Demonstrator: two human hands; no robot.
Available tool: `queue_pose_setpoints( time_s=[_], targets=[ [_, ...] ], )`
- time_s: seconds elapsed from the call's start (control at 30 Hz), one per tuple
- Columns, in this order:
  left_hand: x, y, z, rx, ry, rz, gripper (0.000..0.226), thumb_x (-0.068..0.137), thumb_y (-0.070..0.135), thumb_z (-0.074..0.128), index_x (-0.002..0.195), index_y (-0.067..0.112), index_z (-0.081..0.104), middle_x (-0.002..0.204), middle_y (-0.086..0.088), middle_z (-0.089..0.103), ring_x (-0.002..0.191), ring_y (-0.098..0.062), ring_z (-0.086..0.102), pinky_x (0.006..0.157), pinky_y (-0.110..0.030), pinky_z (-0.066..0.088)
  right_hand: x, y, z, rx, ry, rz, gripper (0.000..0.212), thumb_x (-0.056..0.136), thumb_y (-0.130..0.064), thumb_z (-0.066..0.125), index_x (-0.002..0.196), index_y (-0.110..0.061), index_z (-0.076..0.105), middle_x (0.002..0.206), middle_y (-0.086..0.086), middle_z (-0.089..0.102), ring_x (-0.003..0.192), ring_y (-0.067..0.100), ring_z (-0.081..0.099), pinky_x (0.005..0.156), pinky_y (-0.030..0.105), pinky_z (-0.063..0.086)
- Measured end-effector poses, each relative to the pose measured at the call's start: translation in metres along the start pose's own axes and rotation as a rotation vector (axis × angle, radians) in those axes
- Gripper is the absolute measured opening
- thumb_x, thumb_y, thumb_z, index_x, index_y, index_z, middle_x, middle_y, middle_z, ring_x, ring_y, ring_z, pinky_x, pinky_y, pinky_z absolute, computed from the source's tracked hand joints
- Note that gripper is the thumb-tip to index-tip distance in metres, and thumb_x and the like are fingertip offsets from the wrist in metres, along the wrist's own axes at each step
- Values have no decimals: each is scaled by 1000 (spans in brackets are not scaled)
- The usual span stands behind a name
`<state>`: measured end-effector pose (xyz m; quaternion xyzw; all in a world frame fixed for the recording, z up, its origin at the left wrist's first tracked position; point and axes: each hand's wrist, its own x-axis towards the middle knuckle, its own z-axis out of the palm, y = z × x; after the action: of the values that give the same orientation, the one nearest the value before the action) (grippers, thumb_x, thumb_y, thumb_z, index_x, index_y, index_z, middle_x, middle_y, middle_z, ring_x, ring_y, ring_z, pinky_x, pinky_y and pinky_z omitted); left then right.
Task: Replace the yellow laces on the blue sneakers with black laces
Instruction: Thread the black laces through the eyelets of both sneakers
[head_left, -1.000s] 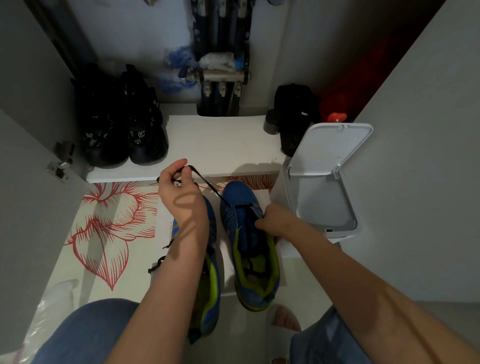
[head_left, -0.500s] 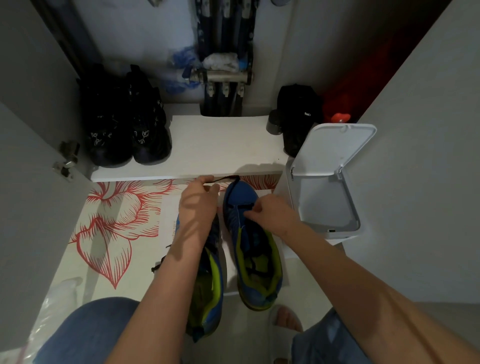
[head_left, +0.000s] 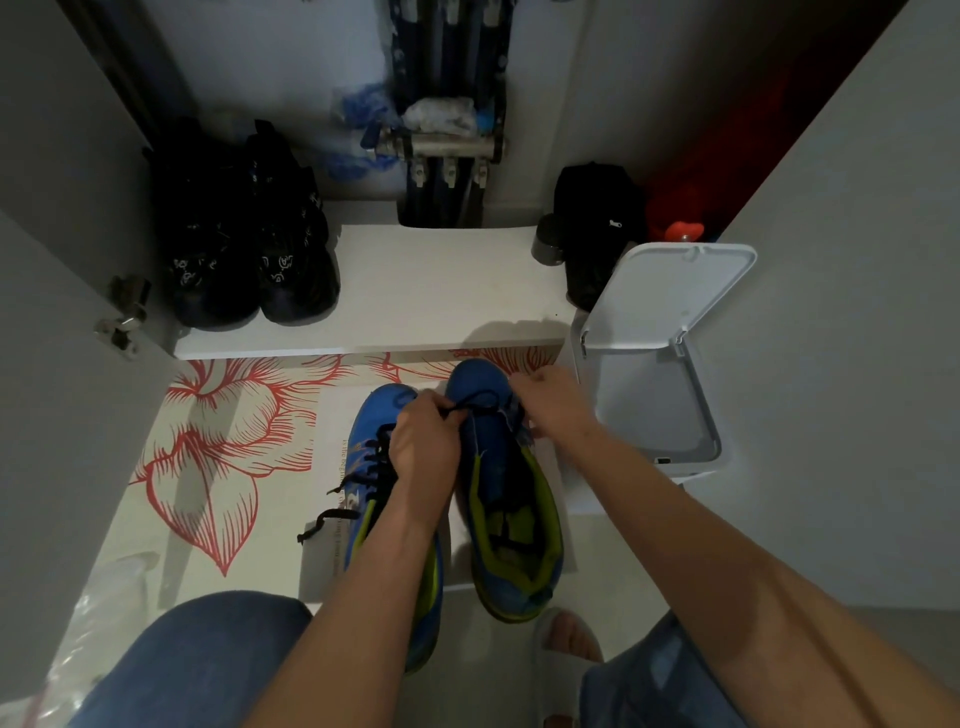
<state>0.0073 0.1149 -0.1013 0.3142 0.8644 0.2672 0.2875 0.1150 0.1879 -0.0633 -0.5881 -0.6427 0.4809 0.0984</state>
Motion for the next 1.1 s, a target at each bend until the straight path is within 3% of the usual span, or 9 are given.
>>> queue_pose_setpoints(
  time_s=[0.1,0.2,0.33,0.5,0.6,0.7,0.83,0.93,1.1],
  targets=[
    [0,3,2,113,-8,-22,27,98,23,47,114,3,55,105,-14,64,94,-31,63,71,-34,45,5,2,-6,168,67,58,35,96,-12,42,105,20,54,89,33,56,75,34,55,68,45,49],
    [2,3,-1,-23,15,-97,22,98,19,45,108,0,50,94,-15,68,75,-28,68,68,-35,55,4,9,-1,175,79,45,22,95,-15,46,89,5,55,78,21,53,68,31,56,57,39,50],
    [-1,12,-9,-421,43,-256,15,102,19,36,92,7,39,70,-4,57,25,-3,49,27,-14,36,5,12,4,-32,80,-35,27,94,-25,53,108,-3,45,89,7,48,84,19,50,67,32,46],
    [-2,10,-12,-747,-41,-369,35,103,19,31,118,-5,52,55,-3,58,27,2,46,28,-8,32,5,14,4,-123,-5,-42,44,88,-14,61,124,0,39,106,15,53,88,20,51,72,33,48],
    [-3,13,-17,-782,-39,-482,31,103,19,31,93,0,54,24,5,42,17,-2,31,25,-9,22,5,15,3,-217,-42,-39,53,88,-15,62,131,2,36,119,17,49,100,25,54,73,29,45],
    [-7,18,-18,-843,-63,-463,32,104,21,28,84,6,48,32,3,48,18,-3,27,26,-8,18,5,16,3,-314,-49,-52,59,88,-18,61,136,1,32,134,18,43,115,27,50,80,26,42],
    [-12,16,-18,-982,-96,-523,53,105,28,24,73,4,59,28,5,42,19,-2,22,26,-9,14,1,16,2,-333,-31,-56,58,87,-22,63,133,0,36,130,18,47,115,27,50,84,28,43],
    [-15,18,-22,-988,-62,-570,49,105,26,22,64,12,45,23,6,38,17,-2,29,25,-12,22,-3,15,2,-294,-50,-32,47,88,-21,62,126,0,44,121,18,54,109,28,54,85,31,46],
    [-4,21,-35,-1130,174,-601,26,104,23,31,86,10,45,42,-2,45,17,-2,30,26,-8,20,-6,15,5,-332,-27,-45,35,91,-19,57,119,1,50,115,18,58,104,29,57,80,33,47]
  ],
)
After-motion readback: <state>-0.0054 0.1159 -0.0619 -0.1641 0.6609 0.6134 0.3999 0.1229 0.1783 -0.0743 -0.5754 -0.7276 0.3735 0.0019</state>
